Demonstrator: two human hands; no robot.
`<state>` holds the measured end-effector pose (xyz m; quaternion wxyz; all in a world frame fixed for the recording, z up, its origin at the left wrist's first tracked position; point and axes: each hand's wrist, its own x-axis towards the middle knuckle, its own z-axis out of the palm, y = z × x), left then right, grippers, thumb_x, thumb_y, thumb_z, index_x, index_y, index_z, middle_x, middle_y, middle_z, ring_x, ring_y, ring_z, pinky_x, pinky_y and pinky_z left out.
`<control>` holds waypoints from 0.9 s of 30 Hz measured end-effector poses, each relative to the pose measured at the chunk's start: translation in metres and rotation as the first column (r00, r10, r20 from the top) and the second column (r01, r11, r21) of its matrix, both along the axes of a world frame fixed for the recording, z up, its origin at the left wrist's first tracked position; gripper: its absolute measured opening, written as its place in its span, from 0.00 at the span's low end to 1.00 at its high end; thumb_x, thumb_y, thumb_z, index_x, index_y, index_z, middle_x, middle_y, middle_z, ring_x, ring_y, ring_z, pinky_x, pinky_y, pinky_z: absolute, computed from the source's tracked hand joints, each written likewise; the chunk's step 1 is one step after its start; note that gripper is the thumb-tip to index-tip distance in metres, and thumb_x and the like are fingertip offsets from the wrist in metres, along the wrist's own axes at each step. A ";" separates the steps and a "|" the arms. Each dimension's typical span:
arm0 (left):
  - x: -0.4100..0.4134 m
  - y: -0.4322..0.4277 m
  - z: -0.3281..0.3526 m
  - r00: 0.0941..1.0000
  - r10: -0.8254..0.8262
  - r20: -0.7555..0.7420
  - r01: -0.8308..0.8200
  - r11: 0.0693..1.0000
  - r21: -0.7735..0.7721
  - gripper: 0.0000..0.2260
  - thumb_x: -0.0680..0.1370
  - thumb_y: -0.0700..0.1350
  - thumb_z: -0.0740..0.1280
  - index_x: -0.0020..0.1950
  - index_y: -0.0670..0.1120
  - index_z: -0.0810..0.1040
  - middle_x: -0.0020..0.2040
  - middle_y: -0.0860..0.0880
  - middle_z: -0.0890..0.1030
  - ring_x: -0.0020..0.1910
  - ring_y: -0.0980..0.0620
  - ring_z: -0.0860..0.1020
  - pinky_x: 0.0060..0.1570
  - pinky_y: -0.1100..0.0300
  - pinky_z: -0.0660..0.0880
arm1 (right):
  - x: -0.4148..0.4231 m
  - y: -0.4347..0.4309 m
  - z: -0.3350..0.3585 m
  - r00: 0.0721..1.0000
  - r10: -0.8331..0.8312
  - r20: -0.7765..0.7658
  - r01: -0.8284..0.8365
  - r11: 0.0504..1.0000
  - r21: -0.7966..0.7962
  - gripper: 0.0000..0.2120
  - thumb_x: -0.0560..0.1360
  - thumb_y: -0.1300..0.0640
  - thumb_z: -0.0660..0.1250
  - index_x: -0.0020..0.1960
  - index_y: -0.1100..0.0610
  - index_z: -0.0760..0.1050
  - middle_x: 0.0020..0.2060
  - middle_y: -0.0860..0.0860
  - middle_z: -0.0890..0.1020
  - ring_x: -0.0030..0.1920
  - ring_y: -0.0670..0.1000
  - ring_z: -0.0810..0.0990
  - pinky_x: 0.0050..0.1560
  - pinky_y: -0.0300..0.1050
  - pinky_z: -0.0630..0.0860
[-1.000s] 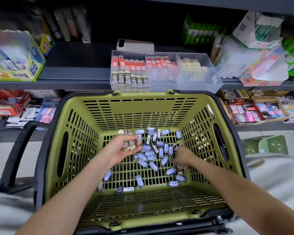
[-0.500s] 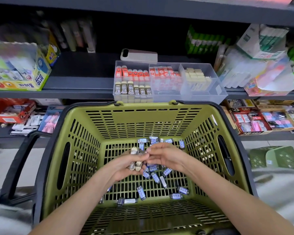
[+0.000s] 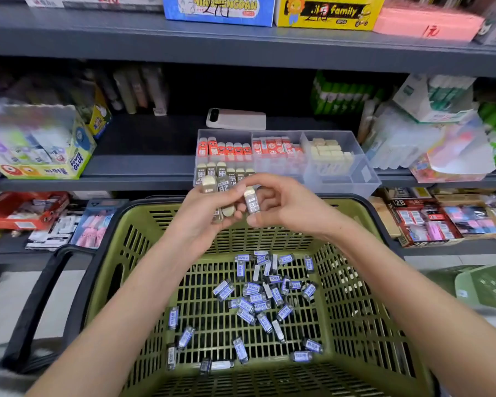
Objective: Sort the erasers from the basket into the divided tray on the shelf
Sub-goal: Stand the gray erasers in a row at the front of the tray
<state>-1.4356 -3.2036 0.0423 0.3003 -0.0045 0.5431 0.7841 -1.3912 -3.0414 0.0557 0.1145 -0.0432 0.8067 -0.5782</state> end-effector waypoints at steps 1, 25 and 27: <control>-0.005 0.000 0.004 1.000 0.025 0.007 -0.025 0.999 0.029 0.14 0.64 0.41 0.73 0.47 0.41 0.78 0.33 0.48 0.82 0.30 0.55 0.79 0.30 0.64 0.76 | -0.004 0.003 0.005 0.999 -0.028 -0.029 0.028 1.000 0.003 0.22 0.69 0.68 0.72 0.56 0.48 0.74 0.38 0.63 0.75 0.37 0.54 0.76 0.43 0.42 0.76; -0.060 -0.040 -0.028 0.967 0.244 -0.069 -0.239 0.967 0.084 0.15 0.68 0.43 0.72 0.52 0.42 0.74 0.40 0.46 0.81 0.35 0.54 0.76 0.25 0.65 0.69 | -0.098 -0.014 -0.008 0.945 -0.320 -0.070 0.313 0.817 0.484 0.07 0.76 0.63 0.66 0.52 0.63 0.78 0.32 0.55 0.82 0.27 0.43 0.80 0.45 0.44 0.80; -0.060 -0.042 -0.032 0.967 0.246 -0.067 -0.238 0.964 0.119 0.15 0.68 0.42 0.72 0.52 0.42 0.73 0.37 0.48 0.81 0.34 0.55 0.76 0.25 0.65 0.69 | -0.100 -0.017 -0.007 0.950 -0.309 -0.048 0.290 0.815 0.501 0.07 0.75 0.65 0.65 0.53 0.63 0.79 0.32 0.54 0.81 0.30 0.48 0.81 0.47 0.46 0.81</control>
